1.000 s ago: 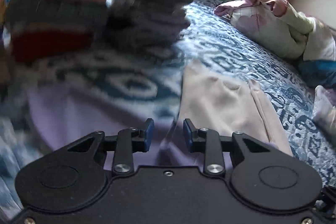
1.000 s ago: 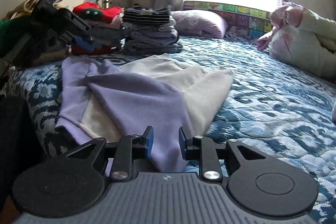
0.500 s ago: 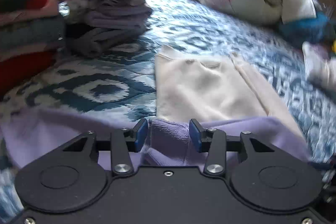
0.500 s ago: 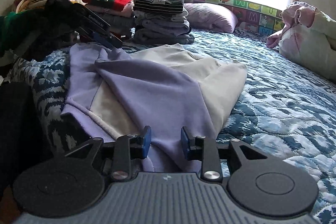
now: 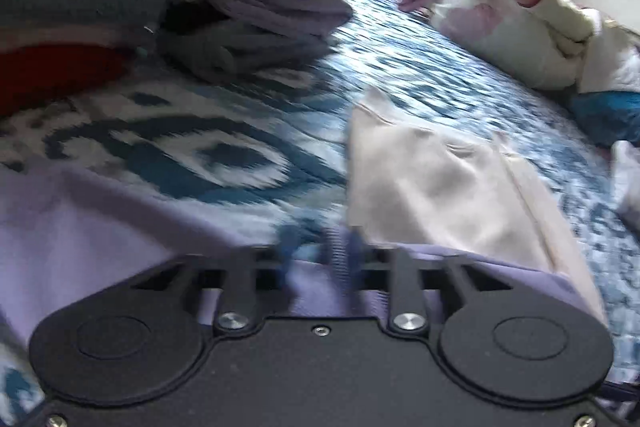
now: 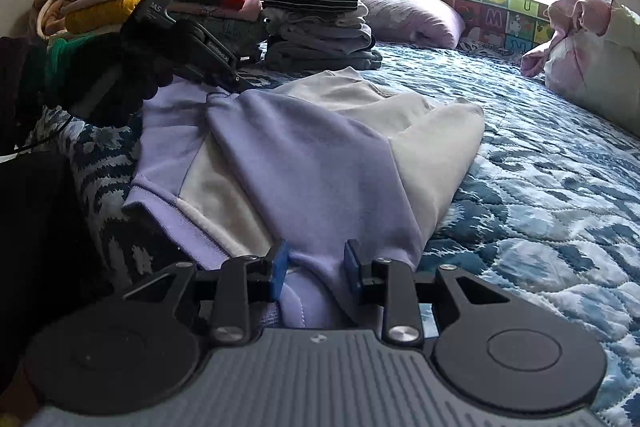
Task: Fold clothes
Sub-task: 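Move the open left tool over the other lavender sleeve, then grasp the other lavender sleeve with the left tool and lift it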
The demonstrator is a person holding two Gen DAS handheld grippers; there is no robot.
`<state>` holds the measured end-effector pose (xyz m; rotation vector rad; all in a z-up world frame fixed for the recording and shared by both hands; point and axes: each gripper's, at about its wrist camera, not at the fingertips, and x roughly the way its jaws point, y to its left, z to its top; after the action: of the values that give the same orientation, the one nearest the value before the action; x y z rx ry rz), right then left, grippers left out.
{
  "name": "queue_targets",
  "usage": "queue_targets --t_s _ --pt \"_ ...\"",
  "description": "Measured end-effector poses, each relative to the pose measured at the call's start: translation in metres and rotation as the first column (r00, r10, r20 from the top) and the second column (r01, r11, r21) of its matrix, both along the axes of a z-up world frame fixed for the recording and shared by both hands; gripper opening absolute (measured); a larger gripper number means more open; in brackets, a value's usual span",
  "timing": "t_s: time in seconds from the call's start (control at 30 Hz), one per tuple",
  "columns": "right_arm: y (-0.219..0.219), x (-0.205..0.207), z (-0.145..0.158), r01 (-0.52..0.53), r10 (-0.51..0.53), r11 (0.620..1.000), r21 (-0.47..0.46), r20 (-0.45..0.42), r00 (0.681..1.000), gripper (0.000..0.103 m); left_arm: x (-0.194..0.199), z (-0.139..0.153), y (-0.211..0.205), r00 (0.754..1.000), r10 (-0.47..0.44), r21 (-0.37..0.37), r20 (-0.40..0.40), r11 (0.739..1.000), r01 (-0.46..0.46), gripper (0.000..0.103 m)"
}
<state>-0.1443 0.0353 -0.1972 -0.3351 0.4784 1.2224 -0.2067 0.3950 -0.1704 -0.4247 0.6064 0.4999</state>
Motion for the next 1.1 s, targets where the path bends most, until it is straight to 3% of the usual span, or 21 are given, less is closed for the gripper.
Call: queue_targets --t_s 0.1,0.27,0.37,0.43,0.53,0.6,0.7,0.83,0.97,1.1 --pt "-0.002 -0.001 0.003 0.005 -0.005 1.0 0.014 0.002 1.0 0.032 -0.012 0.013 -0.005 1.0 0.022 0.056 0.012 0.998 -0.023 0.037" --pt "-0.006 0.001 0.009 0.013 -0.013 0.999 0.04 0.005 1.0 0.032 -0.046 0.029 -0.018 0.998 0.035 0.073 0.056 0.997 -0.039 0.037" --pt "-0.007 0.0 0.011 0.012 -0.012 0.999 0.044 0.011 1.0 0.032 -0.056 0.034 -0.033 0.999 -0.051 0.159 0.01 0.986 0.048 0.037" --pt "-0.007 -0.001 0.012 0.01 -0.011 0.999 0.045 0.018 1.0 0.032 -0.055 0.032 -0.048 0.987 -0.139 0.265 -0.077 0.952 0.155 0.037" --pt "-0.008 -0.002 0.012 0.012 -0.013 0.999 0.043 0.02 1.0 0.033 -0.056 0.025 -0.066 0.945 -0.254 0.388 -0.206 0.865 0.317 0.037" --pt "-0.008 -0.002 0.012 0.015 -0.016 0.999 0.044 0.02 1.0 0.032 -0.057 0.019 -0.075 0.914 -0.3 0.459 -0.274 0.794 0.399 0.037" --pt "-0.009 -0.001 0.012 0.023 -0.024 0.999 0.047 0.017 1.0 0.033 -0.053 0.007 -0.087 0.844 -0.347 0.534 -0.41 0.659 0.53 0.038" --pt "-0.008 -0.001 0.011 0.028 -0.029 0.999 0.043 0.015 0.999 0.033 -0.049 -0.009 -0.1 0.751 -0.385 0.574 -0.536 0.486 0.659 0.038" --pt "-0.007 0.002 0.01 0.035 -0.035 0.999 0.038 0.003 0.999 0.033 -0.045 -0.03 -0.112 0.66 -0.36 0.601 -0.659 0.275 0.75 0.037" --pt "-0.006 0.006 0.009 0.047 -0.046 0.998 0.048 -0.024 0.999 0.033 -0.04 -0.041 -0.117 0.636 -0.321 0.621 -0.702 0.16 0.767 0.036"
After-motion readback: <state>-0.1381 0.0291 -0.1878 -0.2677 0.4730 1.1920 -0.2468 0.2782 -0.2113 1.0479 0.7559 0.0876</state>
